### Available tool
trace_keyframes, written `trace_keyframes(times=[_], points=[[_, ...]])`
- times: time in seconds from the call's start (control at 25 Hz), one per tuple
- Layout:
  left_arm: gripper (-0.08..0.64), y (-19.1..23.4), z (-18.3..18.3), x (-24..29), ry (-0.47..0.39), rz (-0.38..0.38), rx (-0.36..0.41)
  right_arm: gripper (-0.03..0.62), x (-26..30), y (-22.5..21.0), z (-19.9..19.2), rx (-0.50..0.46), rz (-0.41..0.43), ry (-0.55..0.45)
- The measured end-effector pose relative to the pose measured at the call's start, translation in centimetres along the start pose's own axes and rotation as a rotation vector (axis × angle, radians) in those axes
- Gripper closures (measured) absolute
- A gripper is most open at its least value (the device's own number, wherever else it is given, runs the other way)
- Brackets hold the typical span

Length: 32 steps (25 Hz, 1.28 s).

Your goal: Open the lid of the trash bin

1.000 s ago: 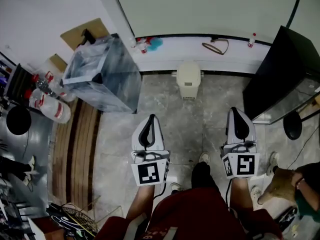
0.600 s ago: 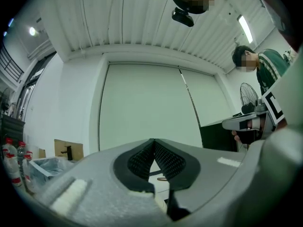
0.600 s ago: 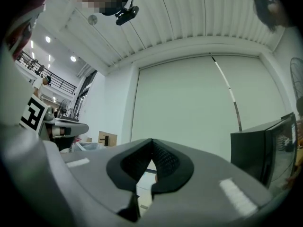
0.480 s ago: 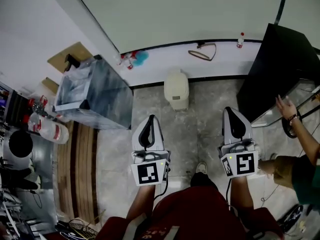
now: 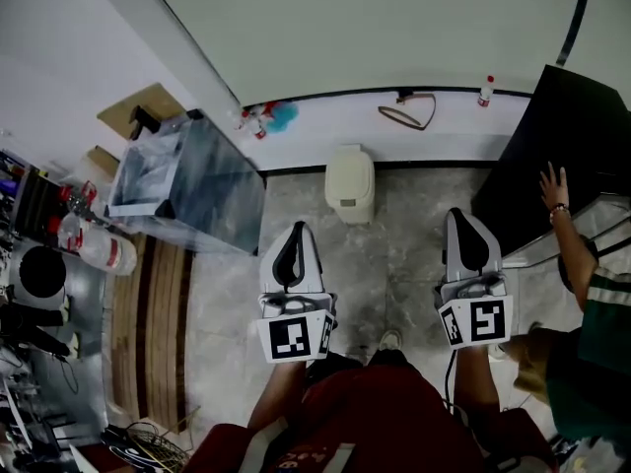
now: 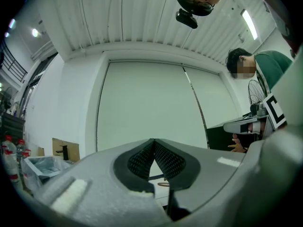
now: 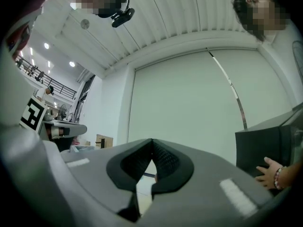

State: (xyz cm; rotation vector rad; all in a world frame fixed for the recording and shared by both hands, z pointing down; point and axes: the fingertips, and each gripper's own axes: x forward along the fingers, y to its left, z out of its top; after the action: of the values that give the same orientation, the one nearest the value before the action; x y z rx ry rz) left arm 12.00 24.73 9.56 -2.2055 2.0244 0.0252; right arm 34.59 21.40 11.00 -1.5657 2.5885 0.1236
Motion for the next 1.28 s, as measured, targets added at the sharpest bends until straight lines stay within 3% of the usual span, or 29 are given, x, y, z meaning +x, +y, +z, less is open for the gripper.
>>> trace_keyframes(times=[0.24,0.48,1.28], points=[[0.555,2.3,-1.6,1.3,0.015,0.013,-0.014,0.592,2.6,1.4,-1.5,-0.007,0.019,0.023],[0.555,5.9,-3.7,4.0,0.013,-0.021,-0.037,0.592,6.0,3.3,-2.7,-0.034,-0.018,0.038],[0.555,24.6,-8.1,15.2,-0.010,-0.128,-0.081,0.592,24.3,14.8,-4.9,-0.154,-0.088,0.108]])
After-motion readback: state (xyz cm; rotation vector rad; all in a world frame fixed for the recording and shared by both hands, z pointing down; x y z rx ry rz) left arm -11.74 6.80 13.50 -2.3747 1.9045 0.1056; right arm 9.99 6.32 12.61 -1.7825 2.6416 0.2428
